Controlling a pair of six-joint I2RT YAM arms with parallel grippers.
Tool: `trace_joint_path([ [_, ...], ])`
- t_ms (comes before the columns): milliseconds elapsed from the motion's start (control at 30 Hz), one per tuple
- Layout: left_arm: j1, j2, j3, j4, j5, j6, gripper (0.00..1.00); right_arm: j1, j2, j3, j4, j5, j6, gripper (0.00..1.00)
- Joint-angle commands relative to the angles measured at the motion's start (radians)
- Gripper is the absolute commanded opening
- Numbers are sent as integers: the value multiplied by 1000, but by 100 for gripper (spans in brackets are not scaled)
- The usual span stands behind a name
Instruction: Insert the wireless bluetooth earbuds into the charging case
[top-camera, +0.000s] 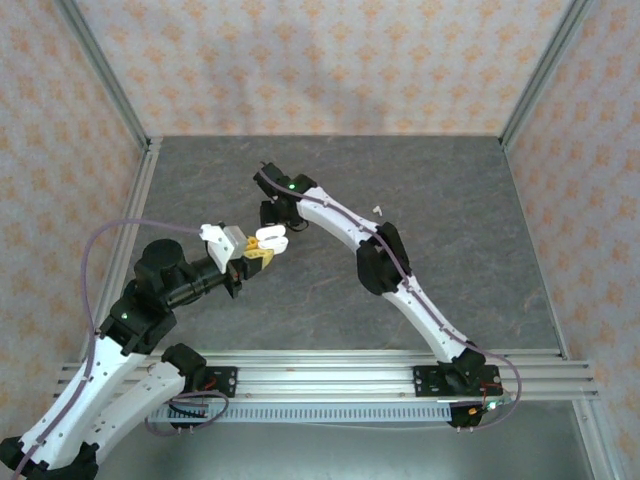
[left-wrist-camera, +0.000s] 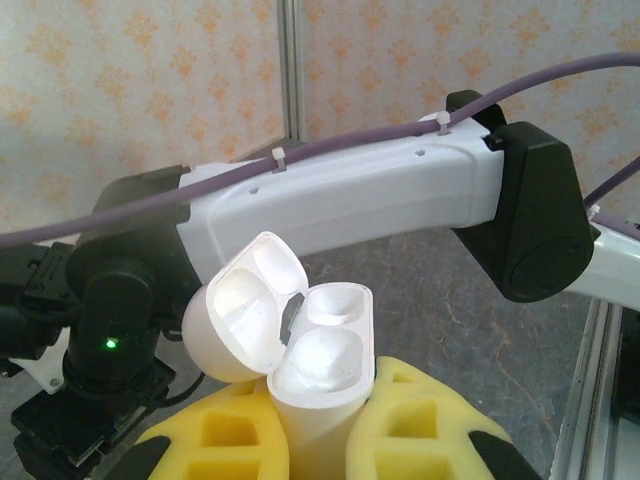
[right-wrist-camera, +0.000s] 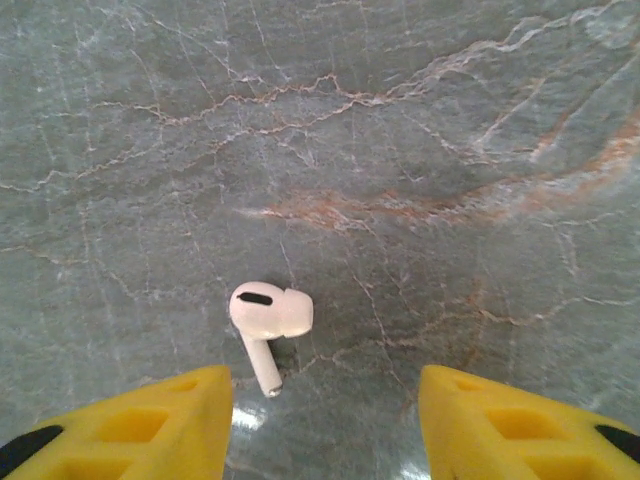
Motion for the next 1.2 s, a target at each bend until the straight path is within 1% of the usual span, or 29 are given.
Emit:
trace_joint_path([
  [0,9,-10,-21,-5,-6,0,0,10,16,5,82,52,8,53],
  [167,9,-10,-27,1,-8,2,0,16,34,5,129,69,-11,54],
  [333,11,-8,-28,2,-11,7,0,28,63,7,151,129,-58,54],
  [433,11,-5,-23,-5,-14,13,0,33,81,8,154,146,-79,52],
  [600,15,-2,-15,-16,-17,19,0,36,94,5,137,139,-83,42],
  [767,14,2,-14,-19,-18,18,0,36,67,-12,99,143,-91,30],
  [867,14,6,-14,-15,-20,15,0,36,27,-60,86,156,-105,28],
  [1000,14,7,-13,-7,-19,6,0,25,-50,-170,75,175,-106,27],
  [1167,14,22,-10,11,4,-11,0,-10,-187,-399,81,169,-61,25],
])
